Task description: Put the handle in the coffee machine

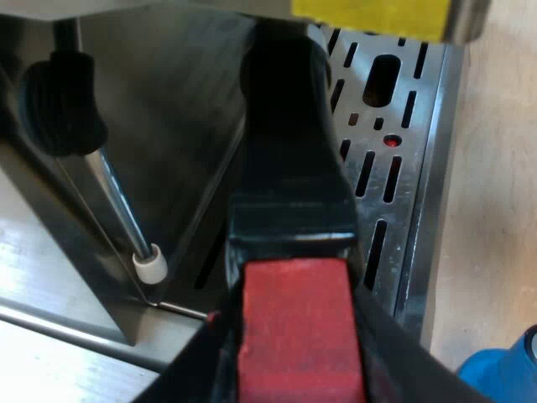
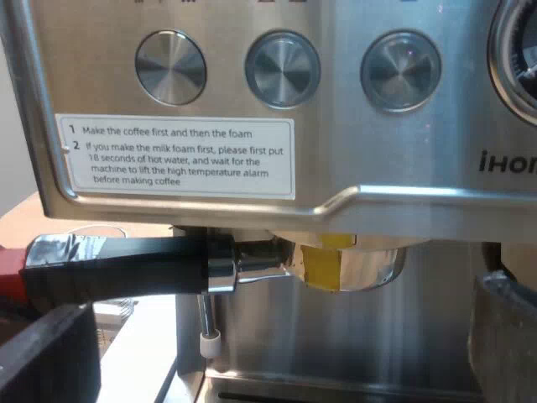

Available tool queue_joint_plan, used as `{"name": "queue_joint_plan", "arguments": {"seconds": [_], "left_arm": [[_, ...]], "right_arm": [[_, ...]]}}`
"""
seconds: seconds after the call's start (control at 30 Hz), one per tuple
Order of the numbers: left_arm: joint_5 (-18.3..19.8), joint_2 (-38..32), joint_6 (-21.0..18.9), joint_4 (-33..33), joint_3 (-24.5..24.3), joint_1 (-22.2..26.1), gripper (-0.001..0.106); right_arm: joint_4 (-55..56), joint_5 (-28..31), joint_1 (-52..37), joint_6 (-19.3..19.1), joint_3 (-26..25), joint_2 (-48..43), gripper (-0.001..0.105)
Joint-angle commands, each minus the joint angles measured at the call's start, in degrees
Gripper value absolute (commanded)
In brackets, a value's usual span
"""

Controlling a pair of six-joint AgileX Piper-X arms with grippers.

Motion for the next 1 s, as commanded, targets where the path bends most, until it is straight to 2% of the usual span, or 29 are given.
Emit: {"name": "queue_joint_plan", "arguments": {"seconds": [0.03, 0.1, 0.33, 0.47, 0.5, 0.6, 0.77, 0.87, 1.0], "left_arm": [[6.51, -1.42, 3.66, 3.51, -1.0, -0.1, 0.0], [6.9, -1.9, 5.48, 4.82, -1.0, -0.1, 0.0], [7.3, -1.95, 4.99, 4.48, -1.13, -0.1, 0.0], [7.28, -1.95, 1.23, 2.06, -1.13, -0.1, 0.0], [7.28, -1.95, -1.26, 0.29, -1.13, -0.1, 0.0], [7.28, -1.95, -2.29, -1.41, -1.13, -0.1, 0.0], [9.92, -1.95, -2.24, -0.97, -1.13, -0.1, 0.0], [13.41, -2.23, -2.24, 1.53, -1.28, -0.1, 0.0], [13.29, -2.99, -0.17, 4.99, -1.27, -0.1, 0.0]], "right_arm": [[-0.8, -0.04, 0.01, -0.95, -0.4, -0.07, 0.09], [-0.8, -0.04, 0.01, -0.95, -0.4, -0.07, 0.09], [-0.8, -0.04, 0.01, -0.95, -0.4, -0.07, 0.09], [-0.8, -0.04, 0.01, -0.95, -0.4, -0.07, 0.09], [-0.8, -0.04, 0.01, -0.95, -0.4, -0.07, 0.09], [-0.8, -0.04, 0.01, -0.95, -0.4, -0.07, 0.09], [-0.8, -0.04, 0.01, -0.95, -0.4, -0.07, 0.09], [-0.8, -0.04, 0.01, -0.95, -0.4, -0.07, 0.09], [-0.8, -0.04, 0.01, -0.95, -0.4, -0.07, 0.09]]}}
